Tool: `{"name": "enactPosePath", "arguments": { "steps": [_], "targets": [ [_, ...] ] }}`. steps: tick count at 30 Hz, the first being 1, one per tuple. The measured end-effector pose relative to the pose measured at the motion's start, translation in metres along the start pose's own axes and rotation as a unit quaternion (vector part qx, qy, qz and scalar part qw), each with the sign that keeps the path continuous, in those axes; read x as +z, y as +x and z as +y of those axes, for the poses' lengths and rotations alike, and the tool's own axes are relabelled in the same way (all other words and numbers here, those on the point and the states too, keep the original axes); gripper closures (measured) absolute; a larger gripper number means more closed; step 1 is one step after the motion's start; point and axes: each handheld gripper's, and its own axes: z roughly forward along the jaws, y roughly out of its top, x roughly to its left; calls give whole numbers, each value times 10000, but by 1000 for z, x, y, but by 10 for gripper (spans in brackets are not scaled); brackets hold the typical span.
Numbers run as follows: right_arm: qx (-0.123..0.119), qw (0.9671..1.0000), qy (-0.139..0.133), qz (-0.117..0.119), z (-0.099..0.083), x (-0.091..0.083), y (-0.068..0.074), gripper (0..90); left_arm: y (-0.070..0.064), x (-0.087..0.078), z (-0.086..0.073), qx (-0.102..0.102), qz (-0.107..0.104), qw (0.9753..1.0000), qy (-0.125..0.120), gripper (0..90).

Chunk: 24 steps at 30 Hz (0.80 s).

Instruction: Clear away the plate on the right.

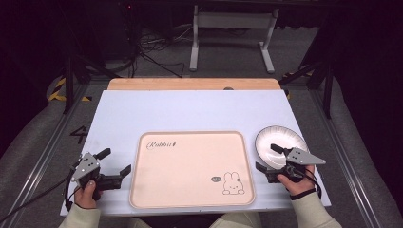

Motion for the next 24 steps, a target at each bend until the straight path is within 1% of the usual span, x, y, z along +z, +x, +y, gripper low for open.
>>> {"name": "enactPosePath", "arguments": {
  "steps": [3, 8, 13, 15, 18, 24],
  "targets": [
    [-3, 10000, -24, 22, 0, -1, 0, 42, -1, 1, 0, 49, -8, 10000, 28, 4],
    [20, 10000, 11, 64, 0, 0, 0, 39, -1, 1, 0, 49, -13, 10000, 28, 4],
    [45, 10000, 5, 82, 0, 0, -1, 39, -2, 1, 0, 151, -29, 9999, 27, 4],
    [33, 10000, 17, 84, 0, 0, -1, 39, -2, 1, 0, 158, -33, 9999, 23, 4],
    [12, 9999, 60, 92, 0, 1, -1, 39, -2, 2, 0, 106, -38, 9999, 31, 4],
    [66, 9999, 83, 99, 0, 2, -1, 40, -2, 1, 0, 140, -19, 9999, 48, 4]
  ]
}}
